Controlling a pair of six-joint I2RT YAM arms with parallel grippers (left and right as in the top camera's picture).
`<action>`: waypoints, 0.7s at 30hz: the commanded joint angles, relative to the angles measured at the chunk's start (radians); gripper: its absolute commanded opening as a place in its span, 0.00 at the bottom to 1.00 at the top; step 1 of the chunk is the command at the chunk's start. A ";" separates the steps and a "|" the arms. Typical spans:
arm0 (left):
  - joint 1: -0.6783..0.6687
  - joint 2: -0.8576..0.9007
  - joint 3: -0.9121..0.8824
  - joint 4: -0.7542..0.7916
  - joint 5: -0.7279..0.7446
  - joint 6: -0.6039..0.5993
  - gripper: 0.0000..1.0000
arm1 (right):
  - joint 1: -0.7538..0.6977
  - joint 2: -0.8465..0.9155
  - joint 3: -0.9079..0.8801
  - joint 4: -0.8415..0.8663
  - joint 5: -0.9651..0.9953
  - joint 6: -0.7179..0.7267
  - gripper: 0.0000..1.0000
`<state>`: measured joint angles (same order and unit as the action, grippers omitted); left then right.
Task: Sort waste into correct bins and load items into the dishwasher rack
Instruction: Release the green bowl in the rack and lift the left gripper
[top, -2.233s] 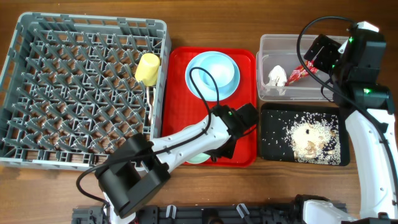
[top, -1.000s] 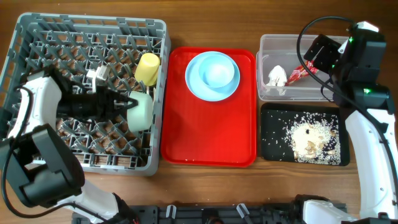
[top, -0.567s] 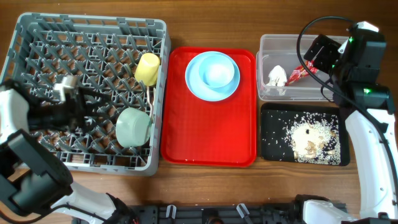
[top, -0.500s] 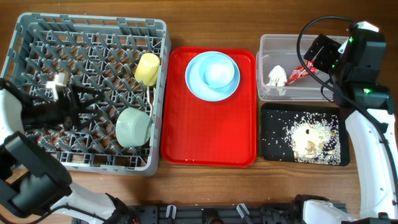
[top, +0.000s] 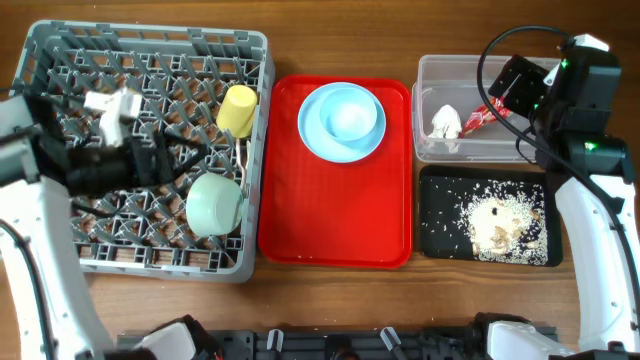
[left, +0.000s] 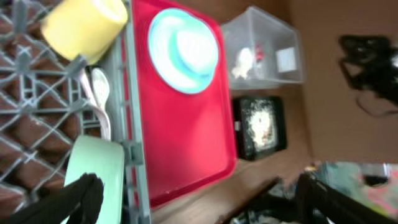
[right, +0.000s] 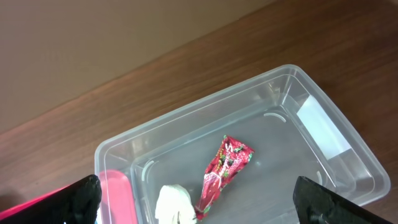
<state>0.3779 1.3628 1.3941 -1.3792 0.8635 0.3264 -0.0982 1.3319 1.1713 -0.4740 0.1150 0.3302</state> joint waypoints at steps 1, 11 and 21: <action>-0.175 -0.119 0.013 0.123 -0.373 -0.407 1.00 | 0.000 0.004 0.001 0.002 -0.004 -0.015 1.00; -0.756 -0.023 -0.056 0.099 -0.744 -0.779 0.04 | 0.000 0.004 0.001 0.002 -0.004 -0.015 1.00; -0.738 0.034 -0.201 0.143 -0.963 -0.937 0.04 | 0.000 0.004 0.001 0.002 -0.004 -0.015 1.00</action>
<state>-0.3645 1.4006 1.2076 -1.2385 -0.0654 -0.5644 -0.0982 1.3319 1.1713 -0.4732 0.1131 0.3302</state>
